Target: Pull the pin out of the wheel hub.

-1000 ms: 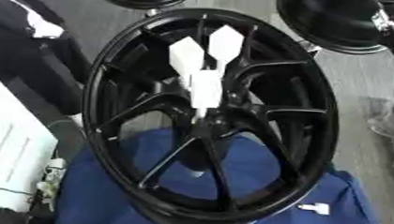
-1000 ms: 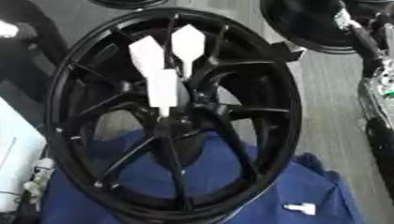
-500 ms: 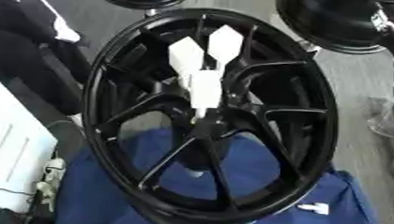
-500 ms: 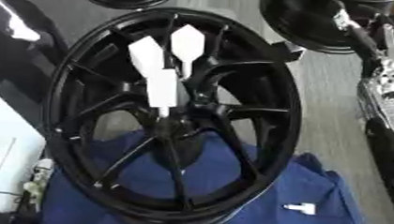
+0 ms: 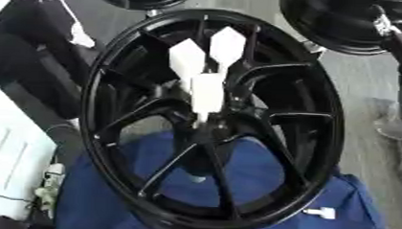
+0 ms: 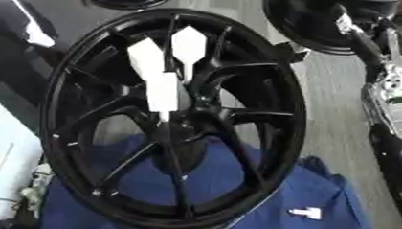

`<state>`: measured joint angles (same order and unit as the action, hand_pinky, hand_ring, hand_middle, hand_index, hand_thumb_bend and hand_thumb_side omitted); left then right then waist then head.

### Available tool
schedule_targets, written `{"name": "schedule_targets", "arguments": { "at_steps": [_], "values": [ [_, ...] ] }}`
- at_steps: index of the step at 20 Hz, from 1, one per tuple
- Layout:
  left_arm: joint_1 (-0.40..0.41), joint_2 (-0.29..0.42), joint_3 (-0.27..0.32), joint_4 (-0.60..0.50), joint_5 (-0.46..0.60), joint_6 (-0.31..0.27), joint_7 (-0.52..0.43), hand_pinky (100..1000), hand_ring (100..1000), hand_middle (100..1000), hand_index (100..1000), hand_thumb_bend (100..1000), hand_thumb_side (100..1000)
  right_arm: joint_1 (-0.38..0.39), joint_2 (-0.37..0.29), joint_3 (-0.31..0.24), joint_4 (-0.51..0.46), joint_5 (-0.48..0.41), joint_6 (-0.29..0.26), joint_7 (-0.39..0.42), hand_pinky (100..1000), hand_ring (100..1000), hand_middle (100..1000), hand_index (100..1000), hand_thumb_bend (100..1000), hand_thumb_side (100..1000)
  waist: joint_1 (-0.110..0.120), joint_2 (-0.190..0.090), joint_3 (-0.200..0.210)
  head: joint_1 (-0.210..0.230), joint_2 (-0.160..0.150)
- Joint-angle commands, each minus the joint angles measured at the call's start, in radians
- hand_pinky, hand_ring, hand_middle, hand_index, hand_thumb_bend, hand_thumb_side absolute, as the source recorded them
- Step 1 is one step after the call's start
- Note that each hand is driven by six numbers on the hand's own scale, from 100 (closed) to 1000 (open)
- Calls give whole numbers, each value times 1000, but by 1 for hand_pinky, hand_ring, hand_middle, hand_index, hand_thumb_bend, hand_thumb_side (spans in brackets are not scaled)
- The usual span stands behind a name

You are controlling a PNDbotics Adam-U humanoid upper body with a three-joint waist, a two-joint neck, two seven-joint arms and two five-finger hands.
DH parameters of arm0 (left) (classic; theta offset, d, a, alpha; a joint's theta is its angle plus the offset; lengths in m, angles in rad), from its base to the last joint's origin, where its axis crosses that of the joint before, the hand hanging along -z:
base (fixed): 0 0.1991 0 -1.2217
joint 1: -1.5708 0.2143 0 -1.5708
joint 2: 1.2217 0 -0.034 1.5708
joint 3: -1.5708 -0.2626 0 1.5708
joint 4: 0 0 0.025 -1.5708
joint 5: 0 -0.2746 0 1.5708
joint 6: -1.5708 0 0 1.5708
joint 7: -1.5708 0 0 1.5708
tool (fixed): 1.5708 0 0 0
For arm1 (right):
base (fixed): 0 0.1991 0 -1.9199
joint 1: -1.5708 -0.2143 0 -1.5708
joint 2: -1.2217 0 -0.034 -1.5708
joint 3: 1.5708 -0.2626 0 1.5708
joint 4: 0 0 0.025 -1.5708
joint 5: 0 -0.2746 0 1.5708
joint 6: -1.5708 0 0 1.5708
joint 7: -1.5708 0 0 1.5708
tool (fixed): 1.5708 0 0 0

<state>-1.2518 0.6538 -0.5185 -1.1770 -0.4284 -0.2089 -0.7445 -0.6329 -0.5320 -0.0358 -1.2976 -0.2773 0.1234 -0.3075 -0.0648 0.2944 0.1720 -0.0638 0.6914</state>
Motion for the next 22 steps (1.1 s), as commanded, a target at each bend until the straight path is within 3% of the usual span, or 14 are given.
{"name": "schedule_targets", "arguments": {
  "at_steps": [1, 7, 14, 22],
  "values": [
    [-40, -2, 26, -11, 15, 15, -62, 866, 832, 750, 754, 585, 100, -18, -17, -4, -8, 3, 1, -2, 845, 743, 673, 849, 539, 463, 6, -13, -6, -2, -17],
    [-52, -6, 51, -31, 34, 45, -157, 866, 832, 750, 754, 585, 100, -19, -16, -3, -8, 3, 1, -3, 845, 743, 673, 849, 539, 463, 6, -12, -6, -2, -19],
    [-78, -40, 23, -41, 59, 49, -162, 868, 845, 774, 805, 619, 100, -32, -6, 3, -9, 4, 2, 2, 847, 741, 671, 850, 530, 463, 11, 5, -26, -3, -39],
    [-93, -36, -4, -85, 80, 37, -163, 873, 850, 776, 801, 645, 100, -41, -4, 12, -13, 3, 3, 7, 847, 739, 670, 850, 525, 464, 17, 19, -35, -6, -59]
  ]
}}
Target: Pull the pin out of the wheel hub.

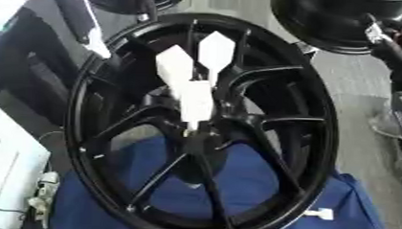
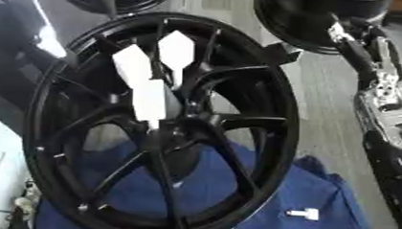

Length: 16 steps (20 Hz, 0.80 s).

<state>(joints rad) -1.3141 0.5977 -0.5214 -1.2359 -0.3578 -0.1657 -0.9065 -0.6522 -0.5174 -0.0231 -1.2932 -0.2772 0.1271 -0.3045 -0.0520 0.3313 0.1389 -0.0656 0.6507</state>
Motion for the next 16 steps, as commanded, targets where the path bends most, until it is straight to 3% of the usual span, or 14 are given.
{"name": "schedule_targets", "arguments": {
  "at_steps": [1, 9, 16],
  "values": [
    [-31, 22, -5, -30, 12, -7, 0, 873, 850, 776, 801, 645, 100, -22, -18, 1, -17, 3, 0, 5, 847, 739, 670, 850, 525, 464, 5, -17, -2, -5, -19],
    [-36, 51, -31, -85, 81, 4, 0, 880, 853, 764, 771, 644, 100, -22, -23, 5, -15, 2, 4, -1, 847, 736, 667, 847, 499, 472, 11, -7, -6, -2, -31],
    [-33, 94, -34, -126, 70, 25, 0, 884, 851, 767, 778, 630, 100, -17, -32, 8, -12, 5, 6, 1, 847, 736, 666, 847, 487, 475, 19, -6, -1, 1, -18]
  ]
}}
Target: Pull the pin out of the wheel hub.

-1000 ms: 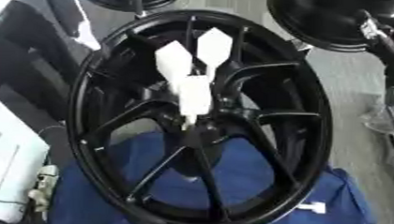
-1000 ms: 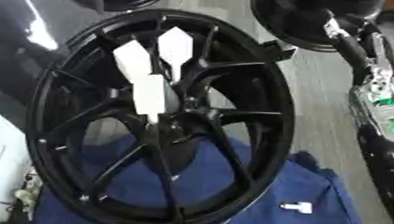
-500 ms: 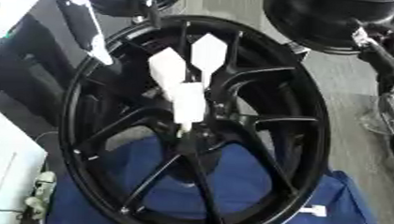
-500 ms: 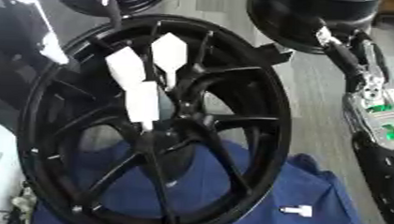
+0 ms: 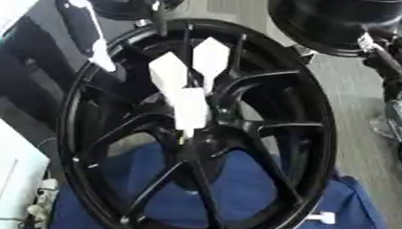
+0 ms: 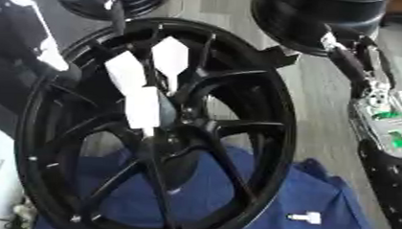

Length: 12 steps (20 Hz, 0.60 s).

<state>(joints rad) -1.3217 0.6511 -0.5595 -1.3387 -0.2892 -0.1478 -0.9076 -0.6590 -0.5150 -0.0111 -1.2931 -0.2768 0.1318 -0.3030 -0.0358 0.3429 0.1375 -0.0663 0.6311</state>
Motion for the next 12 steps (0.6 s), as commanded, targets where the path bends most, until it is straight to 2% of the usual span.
{"name": "schedule_targets", "arguments": {
  "at_steps": [1, 12],
  "values": [
    [-25, 46, 2, -27, -3, 8, 1, 886, 851, 769, 781, 633, 100, -10, -35, -5, -12, 5, 1, -2, 847, 736, 666, 847, 485, 476, 4, -18, 2, 1, 2],
    [-24, 61, -2, -51, -2, 12, 1, 888, 853, 770, 781, 638, 100, -10, -39, -4, -11, 5, 1, -4, 847, 736, 666, 847, 480, 478, 6, -19, 4, -1, 5]
  ]
}}
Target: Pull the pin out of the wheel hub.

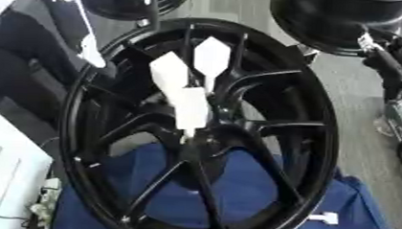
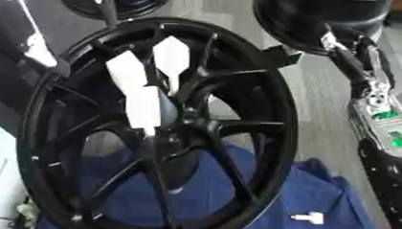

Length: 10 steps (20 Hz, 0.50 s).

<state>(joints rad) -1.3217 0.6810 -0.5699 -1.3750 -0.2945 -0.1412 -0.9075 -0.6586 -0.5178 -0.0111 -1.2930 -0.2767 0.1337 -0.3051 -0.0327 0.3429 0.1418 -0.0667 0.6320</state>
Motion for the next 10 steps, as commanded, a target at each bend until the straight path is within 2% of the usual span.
{"name": "schedule_targets", "arguments": {
  "at_steps": [1, 10],
  "values": [
    [-24, 31, 8, -15, 3, 6, 0, 888, 853, 770, 781, 638, 100, -10, -36, -4, -12, 5, -1, -2, 847, 736, 666, 847, 480, 478, 3, -19, 0, -1, 4],
    [-25, 28, 10, -19, 9, 5, 0, 892, 857, 776, 786, 646, 100, -10, -35, -4, -11, 4, 0, -3, 847, 735, 665, 847, 478, 478, 3, -19, -1, -1, 1]
  ]
}}
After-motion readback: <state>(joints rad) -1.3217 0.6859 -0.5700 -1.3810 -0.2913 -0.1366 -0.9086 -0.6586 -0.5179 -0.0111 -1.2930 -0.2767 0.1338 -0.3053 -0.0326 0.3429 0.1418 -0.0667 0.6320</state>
